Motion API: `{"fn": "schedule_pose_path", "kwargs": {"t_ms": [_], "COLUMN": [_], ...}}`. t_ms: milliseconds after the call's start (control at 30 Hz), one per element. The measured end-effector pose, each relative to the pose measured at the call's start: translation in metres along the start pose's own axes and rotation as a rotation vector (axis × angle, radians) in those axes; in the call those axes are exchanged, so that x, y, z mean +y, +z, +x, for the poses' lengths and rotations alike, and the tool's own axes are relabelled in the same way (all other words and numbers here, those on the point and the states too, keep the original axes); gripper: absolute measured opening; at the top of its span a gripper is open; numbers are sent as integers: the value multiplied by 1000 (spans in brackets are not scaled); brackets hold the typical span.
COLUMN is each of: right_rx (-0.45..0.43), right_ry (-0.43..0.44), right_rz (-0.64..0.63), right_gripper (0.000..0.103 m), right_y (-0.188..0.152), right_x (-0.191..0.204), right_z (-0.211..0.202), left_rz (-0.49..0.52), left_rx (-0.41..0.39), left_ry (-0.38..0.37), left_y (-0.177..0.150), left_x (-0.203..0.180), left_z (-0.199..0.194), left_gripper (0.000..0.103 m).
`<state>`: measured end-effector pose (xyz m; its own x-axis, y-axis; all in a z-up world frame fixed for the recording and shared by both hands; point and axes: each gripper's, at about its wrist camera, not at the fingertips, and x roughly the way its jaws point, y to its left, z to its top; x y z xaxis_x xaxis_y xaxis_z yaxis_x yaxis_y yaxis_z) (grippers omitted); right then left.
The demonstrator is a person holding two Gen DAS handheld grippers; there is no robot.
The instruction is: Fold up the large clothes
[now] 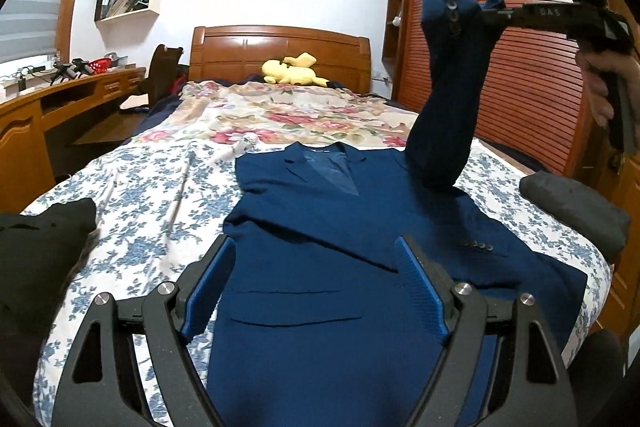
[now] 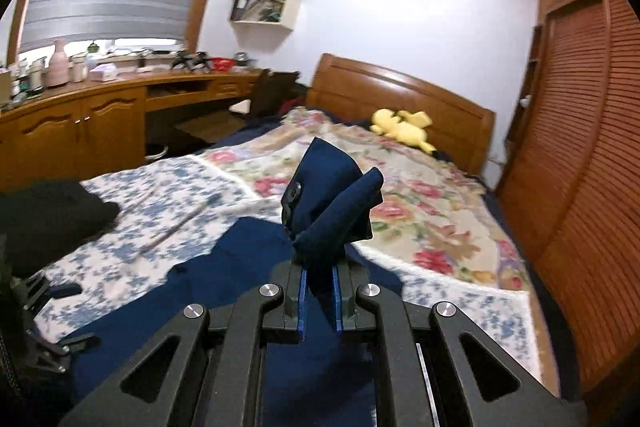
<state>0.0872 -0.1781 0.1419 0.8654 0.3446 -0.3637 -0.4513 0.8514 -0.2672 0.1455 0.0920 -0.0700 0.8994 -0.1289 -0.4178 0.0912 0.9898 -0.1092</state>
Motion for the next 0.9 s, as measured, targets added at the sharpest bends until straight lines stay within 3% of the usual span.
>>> {"fn": "schedule_pose_path", "kwargs": {"t_ms": [433, 667, 900], "right_rx": [183, 230, 244], "right_ry": [141, 202, 272], "right_rz": [29, 97, 161], "right_gripper": [10, 11, 35], "right_y": [-79, -77, -95], "right_x": [16, 14, 20], "right_z": [15, 66, 71], "left_rz": [-3, 9, 14], "left_rx": [8, 24, 41], "left_ry": [12, 16, 28], "left_y": [-4, -6, -7], "left_x": [6, 2, -1], "left_z": [-1, 6, 11], "left_gripper": [83, 83, 83]}}
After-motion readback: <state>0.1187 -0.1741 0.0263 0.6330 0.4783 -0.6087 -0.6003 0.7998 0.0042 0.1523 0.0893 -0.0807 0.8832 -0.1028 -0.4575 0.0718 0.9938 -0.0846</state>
